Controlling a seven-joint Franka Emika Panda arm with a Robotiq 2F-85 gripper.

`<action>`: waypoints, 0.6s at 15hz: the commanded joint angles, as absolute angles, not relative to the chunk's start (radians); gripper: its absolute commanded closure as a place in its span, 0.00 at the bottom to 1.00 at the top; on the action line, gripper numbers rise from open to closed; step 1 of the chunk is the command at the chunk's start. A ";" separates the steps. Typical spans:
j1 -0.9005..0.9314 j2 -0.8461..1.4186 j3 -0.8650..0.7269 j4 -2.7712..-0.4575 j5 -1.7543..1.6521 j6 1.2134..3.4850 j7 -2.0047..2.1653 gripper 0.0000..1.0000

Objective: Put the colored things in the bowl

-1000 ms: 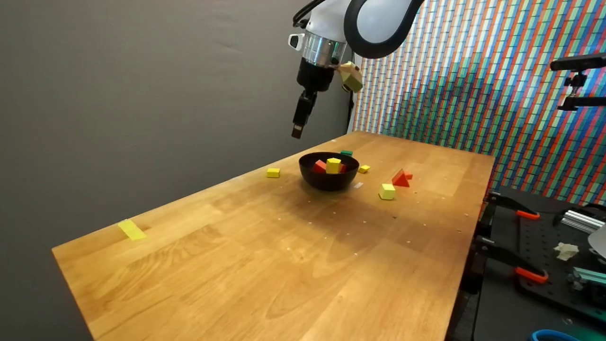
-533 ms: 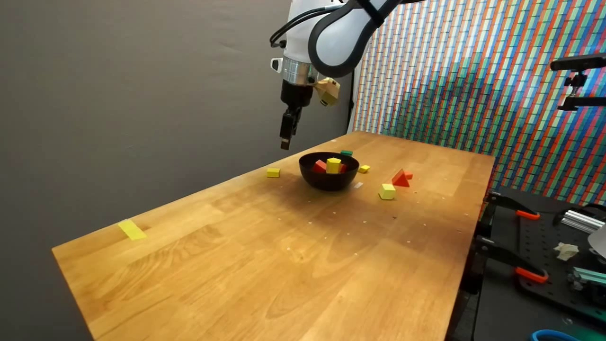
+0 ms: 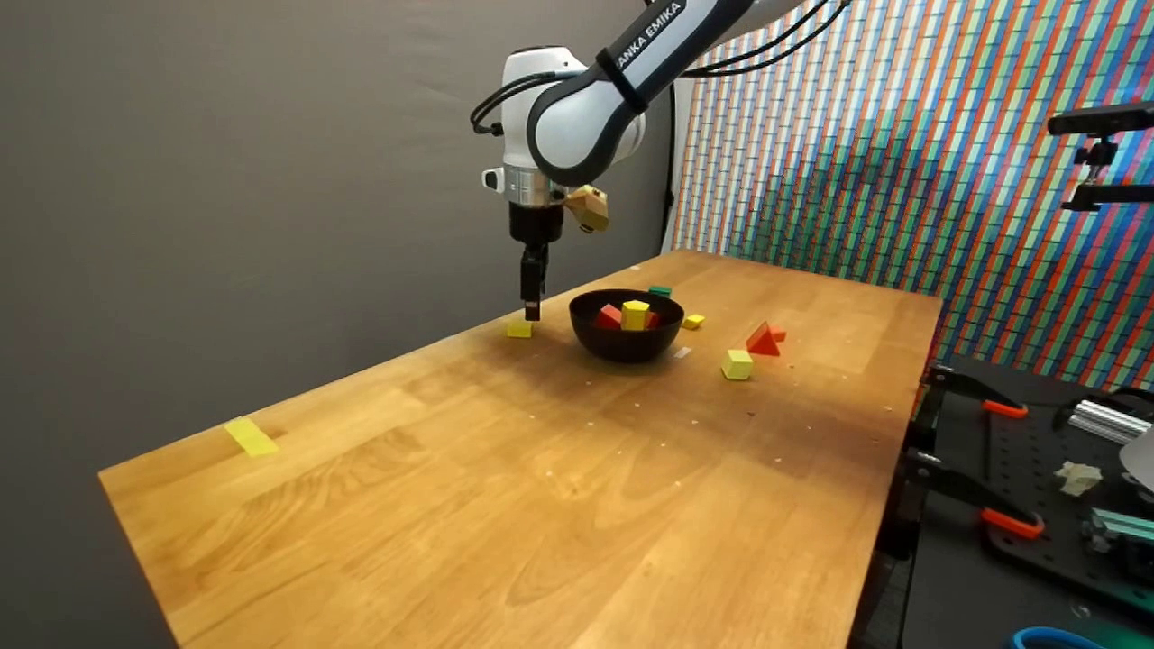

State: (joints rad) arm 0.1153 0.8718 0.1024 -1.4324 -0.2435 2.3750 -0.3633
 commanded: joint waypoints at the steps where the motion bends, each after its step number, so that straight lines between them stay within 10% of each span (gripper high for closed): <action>1: 0.108 0.992 0.134 -1.241 -0.214 2.268 -0.437 0.00; 3: 0.111 1.029 0.138 -1.188 -0.207 2.238 -0.441 0.00; 9: 0.132 1.124 0.107 -1.061 -0.205 2.189 -0.378 0.58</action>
